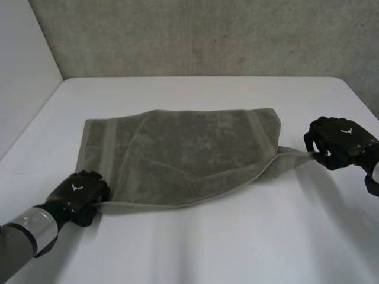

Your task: Fold the towel.

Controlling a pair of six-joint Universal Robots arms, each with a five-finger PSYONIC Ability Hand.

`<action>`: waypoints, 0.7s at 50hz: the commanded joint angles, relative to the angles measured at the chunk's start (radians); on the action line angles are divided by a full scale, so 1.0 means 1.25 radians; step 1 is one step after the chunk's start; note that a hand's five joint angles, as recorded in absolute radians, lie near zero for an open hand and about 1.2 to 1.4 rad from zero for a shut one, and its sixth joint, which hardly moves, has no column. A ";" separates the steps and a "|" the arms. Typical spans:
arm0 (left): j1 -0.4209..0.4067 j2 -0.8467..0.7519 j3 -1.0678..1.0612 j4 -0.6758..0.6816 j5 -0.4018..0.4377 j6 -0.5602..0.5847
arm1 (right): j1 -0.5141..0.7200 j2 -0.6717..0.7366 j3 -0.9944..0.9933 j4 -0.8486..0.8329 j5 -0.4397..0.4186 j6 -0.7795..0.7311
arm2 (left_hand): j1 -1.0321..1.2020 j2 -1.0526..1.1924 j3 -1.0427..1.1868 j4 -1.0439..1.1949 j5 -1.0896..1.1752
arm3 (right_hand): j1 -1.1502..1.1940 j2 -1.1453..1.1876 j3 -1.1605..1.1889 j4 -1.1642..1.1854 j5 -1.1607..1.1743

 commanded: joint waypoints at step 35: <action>0.081 0.142 0.278 -0.278 0.222 -0.104 | -0.188 -0.162 -0.125 0.229 -0.283 -0.061 | 0.365 0.090 -0.039 -0.044 0.038 | 0.079 0.062 -0.042 -0.056 0.044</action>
